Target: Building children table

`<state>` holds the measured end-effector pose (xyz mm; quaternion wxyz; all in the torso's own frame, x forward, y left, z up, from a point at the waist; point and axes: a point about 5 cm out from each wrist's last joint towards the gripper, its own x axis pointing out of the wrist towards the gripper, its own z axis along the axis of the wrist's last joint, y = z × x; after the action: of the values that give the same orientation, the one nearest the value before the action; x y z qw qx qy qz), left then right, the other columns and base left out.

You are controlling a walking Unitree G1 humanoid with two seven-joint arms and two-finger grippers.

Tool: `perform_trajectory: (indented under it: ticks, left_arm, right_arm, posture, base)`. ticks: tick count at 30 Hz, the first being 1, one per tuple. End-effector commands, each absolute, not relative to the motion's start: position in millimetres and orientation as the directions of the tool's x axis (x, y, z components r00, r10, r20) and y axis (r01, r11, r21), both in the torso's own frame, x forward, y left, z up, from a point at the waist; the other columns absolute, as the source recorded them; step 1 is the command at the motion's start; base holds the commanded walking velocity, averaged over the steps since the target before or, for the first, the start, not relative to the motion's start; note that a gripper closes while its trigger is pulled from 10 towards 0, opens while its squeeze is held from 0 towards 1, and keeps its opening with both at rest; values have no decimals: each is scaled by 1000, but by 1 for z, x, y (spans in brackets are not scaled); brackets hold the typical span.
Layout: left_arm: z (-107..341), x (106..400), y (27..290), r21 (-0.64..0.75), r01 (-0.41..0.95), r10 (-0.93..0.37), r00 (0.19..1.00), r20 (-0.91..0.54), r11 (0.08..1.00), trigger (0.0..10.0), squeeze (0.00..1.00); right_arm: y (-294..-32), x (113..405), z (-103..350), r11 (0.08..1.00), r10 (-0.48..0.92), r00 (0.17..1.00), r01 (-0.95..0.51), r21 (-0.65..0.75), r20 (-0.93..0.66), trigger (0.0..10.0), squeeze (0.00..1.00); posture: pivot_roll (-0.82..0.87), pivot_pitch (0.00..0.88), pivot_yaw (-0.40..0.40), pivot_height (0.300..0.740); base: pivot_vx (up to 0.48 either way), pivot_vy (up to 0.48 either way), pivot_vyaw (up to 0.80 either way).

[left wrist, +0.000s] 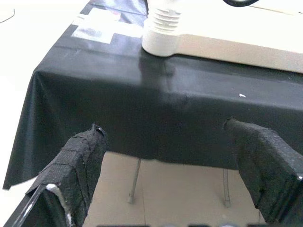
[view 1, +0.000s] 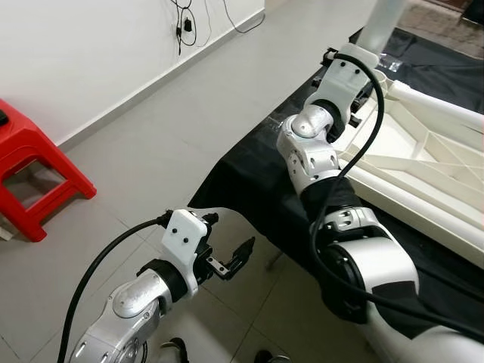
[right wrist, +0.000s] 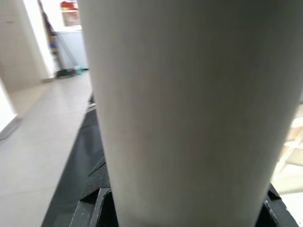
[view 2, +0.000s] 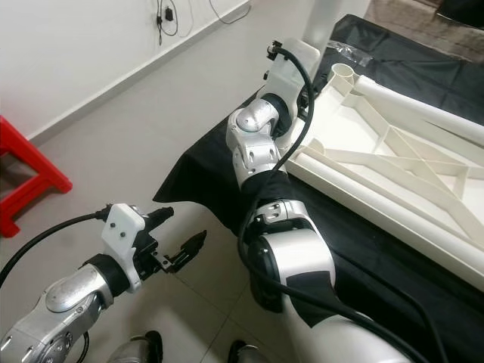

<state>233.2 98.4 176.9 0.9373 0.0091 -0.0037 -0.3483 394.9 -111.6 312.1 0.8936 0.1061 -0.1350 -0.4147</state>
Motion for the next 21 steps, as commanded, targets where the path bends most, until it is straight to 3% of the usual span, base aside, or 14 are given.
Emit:
perform_trajectory:
  ticks: [1, 2, 3, 13, 21]
  left_arm:
    - [173, 232, 99, 28, 648, -648, 761, -20, 761, 10000, 0]
    - [173, 232, 99, 29, 649, -648, 761, -20, 761, 10000, 0]
    - [173, 232, 99, 28, 649, -649, 761, -19, 760, 10000, 0]
    - [173, 232, 98, 29, 650, -650, 760, -17, 759, 10000, 0]
    - [172, 232, 97, 25, 654, -654, 756, -17, 756, 10000, 0]
  right_arm:
    - [-128, 395, 255, 528, -825, 557, 818, 228, -91, 0, 0]
    - [-127, 395, 255, 520, -828, 552, 822, 233, -97, 0, 0]
    - [-125, 395, 256, 521, -826, 556, 817, 245, -97, 10000, 0]
    - [-131, 393, 255, 455, -863, 489, 861, 228, -126, 10000, 0]
    - [-123, 394, 250, 513, -829, 544, 831, 213, -127, 10000, 0]
  posture:
    - [99, 293, -71, 740]
    - [99, 293, -71, 740]
    - [104, 293, -70, 740]
    - [108, 294, -71, 740]
    - [107, 293, -70, 740]
  base:
    - [0, 0, 0]
    - [0, 0, 0]
    - [0, 0, 0]
    - [0, 0, 0]
    - [0, 0, 0]
